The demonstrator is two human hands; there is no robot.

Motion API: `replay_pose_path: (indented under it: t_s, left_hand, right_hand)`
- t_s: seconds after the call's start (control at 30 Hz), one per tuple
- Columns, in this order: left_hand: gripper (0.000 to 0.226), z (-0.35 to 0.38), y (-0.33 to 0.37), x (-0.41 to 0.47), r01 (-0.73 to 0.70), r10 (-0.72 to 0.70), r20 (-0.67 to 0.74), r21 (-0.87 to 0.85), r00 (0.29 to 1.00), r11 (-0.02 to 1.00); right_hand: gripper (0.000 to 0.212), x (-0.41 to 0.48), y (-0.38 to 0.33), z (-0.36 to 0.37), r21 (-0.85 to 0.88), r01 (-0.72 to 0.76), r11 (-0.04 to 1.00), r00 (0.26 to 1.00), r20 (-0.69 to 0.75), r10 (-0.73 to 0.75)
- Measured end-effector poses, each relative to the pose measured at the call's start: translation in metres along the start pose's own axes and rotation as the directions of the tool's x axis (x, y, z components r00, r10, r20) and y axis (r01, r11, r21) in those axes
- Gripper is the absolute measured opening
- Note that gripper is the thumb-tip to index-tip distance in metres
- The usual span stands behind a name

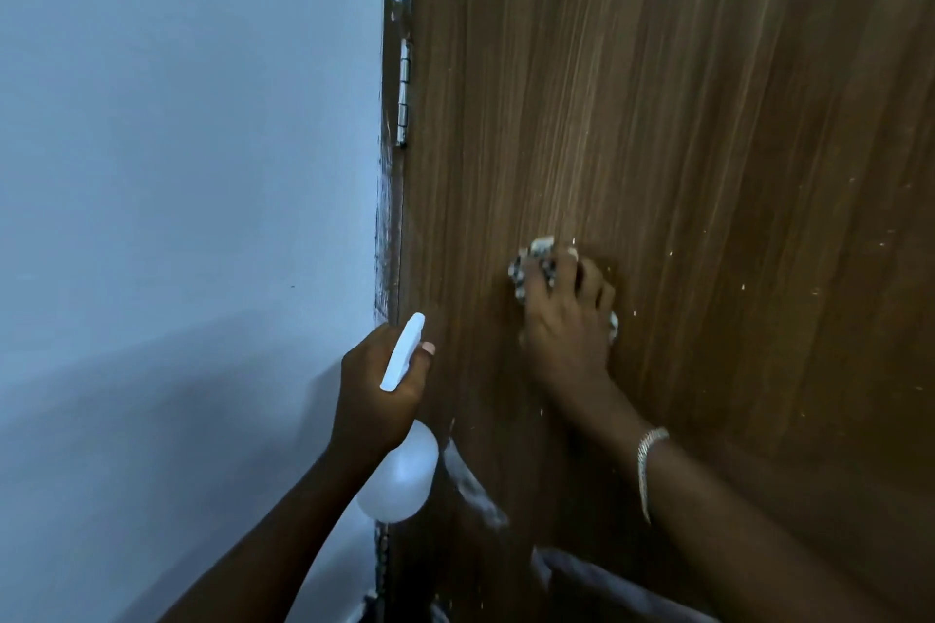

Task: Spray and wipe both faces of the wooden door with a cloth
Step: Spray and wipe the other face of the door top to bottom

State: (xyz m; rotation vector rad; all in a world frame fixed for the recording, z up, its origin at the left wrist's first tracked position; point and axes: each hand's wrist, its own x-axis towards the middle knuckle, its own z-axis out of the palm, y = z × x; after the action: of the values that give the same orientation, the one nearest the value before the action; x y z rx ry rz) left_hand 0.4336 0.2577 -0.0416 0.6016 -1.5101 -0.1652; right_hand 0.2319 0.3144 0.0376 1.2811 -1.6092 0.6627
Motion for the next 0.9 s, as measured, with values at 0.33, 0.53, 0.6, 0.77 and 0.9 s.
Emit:
replay_pose_path:
  t_s: [0.33,0.53,0.6,0.77,0.9]
  left_hand:
    - [0.012,-0.013,-0.018,-0.007,0.037,-0.036,0.077,-0.016,0.996,0.999]
    - [0.017,-0.024,-0.044,-0.004,0.058,-0.059,0.057,0.012,0.997,0.998]
    - [0.027,-0.025,-0.047,-0.004,0.054,-0.055,0.065,0.009,0.996,0.998]
    - [0.028,-0.028,-0.054,-0.007,0.078,-0.077,0.064,-0.012,0.995,0.997]
    - [0.02,-0.034,-0.065,-0.019,0.083,-0.08,0.093,-0.021,0.992,0.996]
  right_hand:
    - [0.048,-0.037,-0.077,0.063,0.13,0.483,0.866,0.806,0.32,-0.498]
    - [0.057,0.086,-0.089,0.034,0.051,0.063,0.997,0.998,-0.011,-0.062]
    - [0.049,0.119,-0.115,0.046,0.018,0.224,0.974,0.974,0.01,-0.225]
    - [0.036,0.022,-0.14,0.107,0.042,0.566,0.824,0.792,0.249,-0.557]
    - [0.044,-0.088,-0.096,0.089,0.172,0.62,0.765,0.649,0.436,-0.624]
